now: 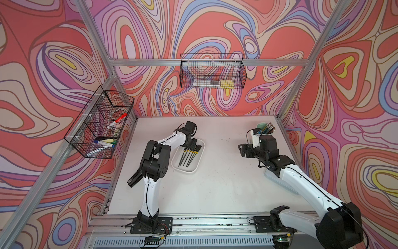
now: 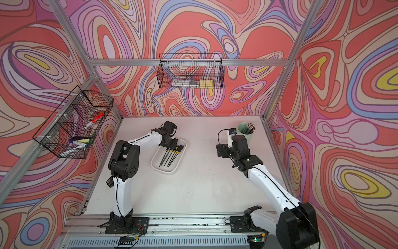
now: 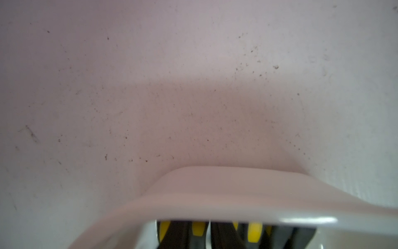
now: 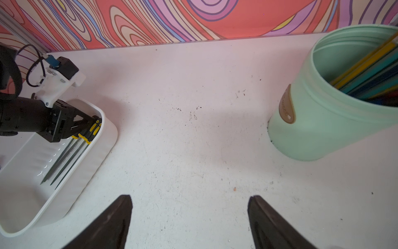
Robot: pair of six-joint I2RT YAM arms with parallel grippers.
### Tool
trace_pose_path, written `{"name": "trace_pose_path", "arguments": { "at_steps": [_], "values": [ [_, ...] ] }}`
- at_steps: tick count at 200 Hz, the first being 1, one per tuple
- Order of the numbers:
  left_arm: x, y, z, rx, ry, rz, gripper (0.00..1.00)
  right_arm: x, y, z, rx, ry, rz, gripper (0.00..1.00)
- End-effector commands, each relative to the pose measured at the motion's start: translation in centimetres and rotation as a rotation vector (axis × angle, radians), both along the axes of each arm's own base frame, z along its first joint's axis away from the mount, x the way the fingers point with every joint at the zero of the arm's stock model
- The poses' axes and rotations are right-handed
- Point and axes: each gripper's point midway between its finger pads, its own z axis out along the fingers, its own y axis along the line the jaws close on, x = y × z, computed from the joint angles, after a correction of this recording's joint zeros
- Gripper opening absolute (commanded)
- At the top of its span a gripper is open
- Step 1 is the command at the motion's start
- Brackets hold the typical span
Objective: Take the file tool out of the storage box
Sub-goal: Pick up the file tool from the storage box.
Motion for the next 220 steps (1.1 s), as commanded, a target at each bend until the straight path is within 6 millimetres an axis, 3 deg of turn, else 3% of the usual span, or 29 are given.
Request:
{"name": "trace_pose_path", "arguments": {
  "at_steps": [1,90,126,182,220],
  "values": [
    [-1.6,0.3,-2.0,0.033,0.088,-0.008,0.19,-0.1,-0.1,0.2,-0.001,-0.017,-0.008,0.86],
    [-1.7,0.3,-2.6,0.059,0.128,0.002,0.24,-0.3,-0.1,-0.1,-0.001,-0.014,-0.009,0.86],
    [-1.6,0.3,-1.6,0.044,0.1,0.01,0.12,-0.3,-0.1,0.1,0.002,-0.016,-0.007,0.86],
    [-1.3,-0.9,5.7,-0.1,-0.077,0.021,0.1,-0.9,0.5,1.7,0.041,-0.044,0.022,0.86],
    [-2.3,-1.7,10.8,-0.246,-0.2,0.026,0.12,-2.0,1.7,3.8,0.109,-0.07,0.08,0.86]
  ]
}}
